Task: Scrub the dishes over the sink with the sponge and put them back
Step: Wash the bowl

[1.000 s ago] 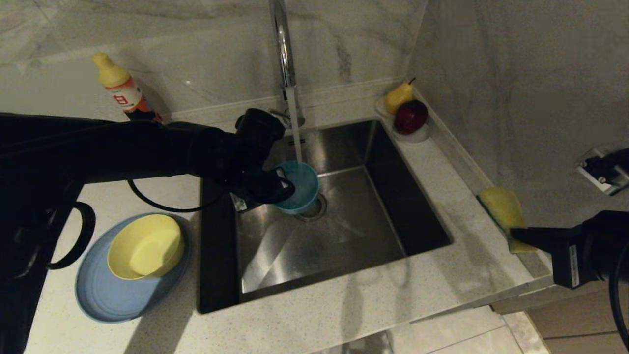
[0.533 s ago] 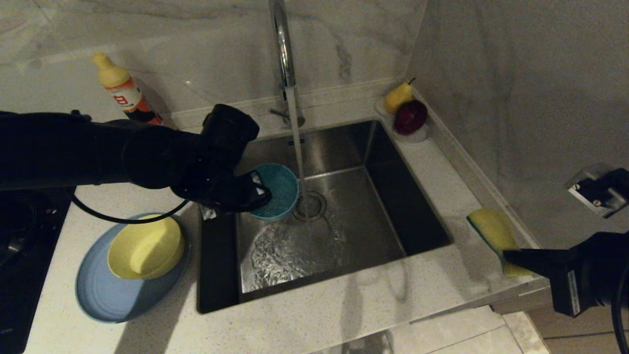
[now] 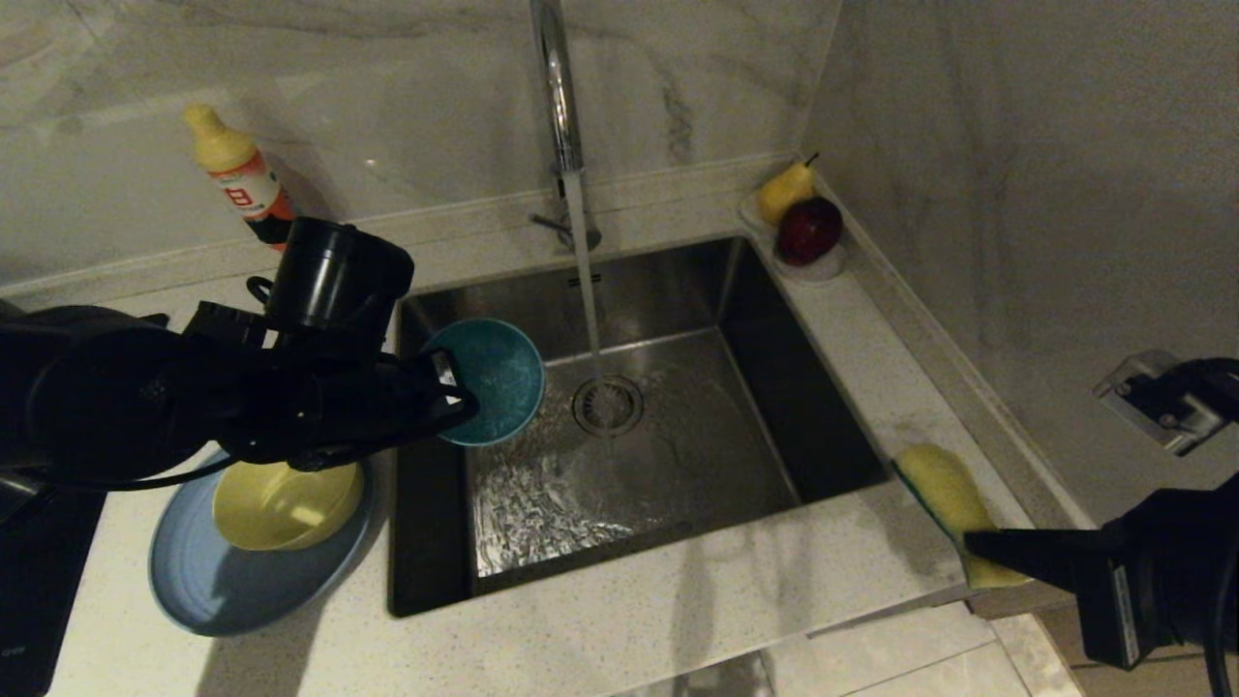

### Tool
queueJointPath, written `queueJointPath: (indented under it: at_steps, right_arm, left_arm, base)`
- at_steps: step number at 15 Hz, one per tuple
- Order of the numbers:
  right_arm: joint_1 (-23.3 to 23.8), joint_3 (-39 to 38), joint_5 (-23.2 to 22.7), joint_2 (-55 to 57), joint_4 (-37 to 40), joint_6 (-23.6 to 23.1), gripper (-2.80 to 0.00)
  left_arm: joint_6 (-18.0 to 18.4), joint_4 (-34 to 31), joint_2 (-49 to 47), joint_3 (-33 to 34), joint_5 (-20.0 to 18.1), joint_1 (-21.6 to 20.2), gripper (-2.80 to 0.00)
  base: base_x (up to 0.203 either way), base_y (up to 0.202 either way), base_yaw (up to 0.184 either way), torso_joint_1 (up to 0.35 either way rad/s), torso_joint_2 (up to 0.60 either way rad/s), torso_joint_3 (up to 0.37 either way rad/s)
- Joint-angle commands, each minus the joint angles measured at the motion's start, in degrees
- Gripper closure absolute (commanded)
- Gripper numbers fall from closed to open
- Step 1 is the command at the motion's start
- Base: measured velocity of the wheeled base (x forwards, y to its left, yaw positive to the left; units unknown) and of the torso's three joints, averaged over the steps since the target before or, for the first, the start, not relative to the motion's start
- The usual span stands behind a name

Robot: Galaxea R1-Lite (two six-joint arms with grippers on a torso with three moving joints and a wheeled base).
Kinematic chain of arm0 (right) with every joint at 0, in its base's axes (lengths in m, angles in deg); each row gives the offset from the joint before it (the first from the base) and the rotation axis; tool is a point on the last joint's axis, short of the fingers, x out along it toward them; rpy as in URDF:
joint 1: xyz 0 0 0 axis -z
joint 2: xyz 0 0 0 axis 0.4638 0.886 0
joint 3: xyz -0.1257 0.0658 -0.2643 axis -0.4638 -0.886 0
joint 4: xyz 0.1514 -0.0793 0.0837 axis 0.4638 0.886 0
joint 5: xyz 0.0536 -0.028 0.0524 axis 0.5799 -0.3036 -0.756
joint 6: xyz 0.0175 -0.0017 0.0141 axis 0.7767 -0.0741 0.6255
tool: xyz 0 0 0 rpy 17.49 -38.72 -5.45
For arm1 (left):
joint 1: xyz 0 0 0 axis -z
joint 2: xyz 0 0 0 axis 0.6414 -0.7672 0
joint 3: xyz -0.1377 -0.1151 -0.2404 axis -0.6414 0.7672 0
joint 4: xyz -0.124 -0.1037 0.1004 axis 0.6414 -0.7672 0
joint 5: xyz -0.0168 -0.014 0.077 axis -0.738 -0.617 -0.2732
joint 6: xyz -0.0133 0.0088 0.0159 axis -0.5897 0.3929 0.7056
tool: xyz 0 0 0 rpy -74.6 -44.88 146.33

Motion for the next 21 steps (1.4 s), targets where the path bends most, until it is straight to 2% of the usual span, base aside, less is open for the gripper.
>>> queueJointPath:
  at_steps: [1,3,7,14,16,18,21]
  right_arm:
    - [-1.77,0.35,-2.95,0.56,0.96,3.29,0.0]
    - [-2.15,0.12,-5.74,1.15,1.37,5.19,0.0]
    - [-2.08,0.37,-10.79,0.54,5.18,7.13,0.0]
    - [-2.16,0.85,-15.2,4.22,6.1,7.46,0.0]
    - [-2.16,1.46,-16.71,5.66,5.78,7.61,0.0]
    - [-2.16,2.3,-17.96,6.52,5.69,8.8,0.0]
    - [-2.16,2.87,-19.56,7.55,5.69,9.68,0.0]
  left_arm:
    - [2.89,4.59,2.33,2.98,1.88,-0.06,0.0]
    - [8.13,13.05,2.67,6.1,3.36,-0.06,0.0]
    - [16.94,30.86,2.25,12.7,3.56,-0.78,0.0]
    - [33.92,59.99,-0.59,20.34,2.96,-0.81,0.0]
    - [39.12,67.92,-1.03,23.04,2.05,-0.63,0.0]
    - [42.71,74.49,-1.02,25.83,0.35,-0.55,0.0]
    - [46.49,81.09,-1.48,29.88,-2.23,-0.5,0.0]
  base:
    - [0.0,0.0,0.0,0.0,0.0,0.0]
    - [0.0,0.0,0.0,0.0,0.0,0.0]
    - [0.0,0.0,0.0,0.0,0.0,0.0]
    - [0.0,0.0,0.0,0.0,0.0,0.0]
    - [0.0,0.0,0.0,0.0,0.0,0.0]
    - [0.0,0.0,0.0,0.0,0.0,0.0]
    - [0.0,0.0,0.0,0.0,0.0,0.0]
